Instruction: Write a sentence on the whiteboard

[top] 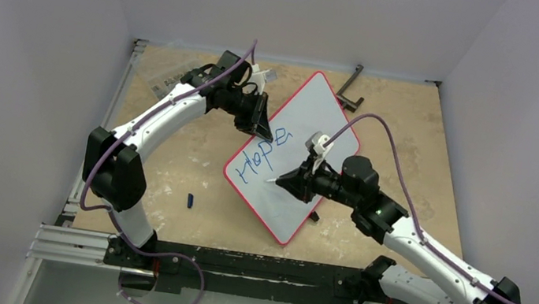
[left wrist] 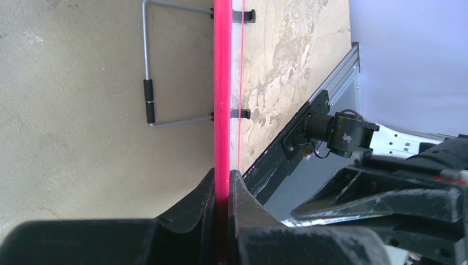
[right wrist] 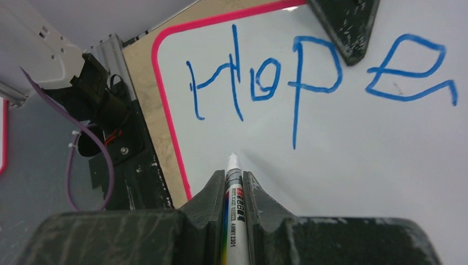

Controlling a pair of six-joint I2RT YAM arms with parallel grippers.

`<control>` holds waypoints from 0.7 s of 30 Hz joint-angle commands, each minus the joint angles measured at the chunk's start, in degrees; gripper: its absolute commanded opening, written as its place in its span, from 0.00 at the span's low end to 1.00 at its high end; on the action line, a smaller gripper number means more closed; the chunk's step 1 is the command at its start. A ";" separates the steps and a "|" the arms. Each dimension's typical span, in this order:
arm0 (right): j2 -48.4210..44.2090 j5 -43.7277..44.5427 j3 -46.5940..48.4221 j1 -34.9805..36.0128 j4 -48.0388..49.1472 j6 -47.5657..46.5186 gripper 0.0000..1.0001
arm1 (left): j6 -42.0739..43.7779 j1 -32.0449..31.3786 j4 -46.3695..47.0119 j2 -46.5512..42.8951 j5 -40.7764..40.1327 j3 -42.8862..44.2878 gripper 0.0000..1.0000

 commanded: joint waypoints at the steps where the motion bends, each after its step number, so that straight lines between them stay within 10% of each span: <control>1: -1.35 6.90 -1.23 6.26 3.88 3.75 0.00 | 1.51 0.31 -0.33 -3.03 -5.09 2.04 0.00; 21: -2.69 10.11 -6.06 10.10 9.66 8.01 0.00 | 1.34 0.28 -0.34 -2.33 -5.41 1.96 0.00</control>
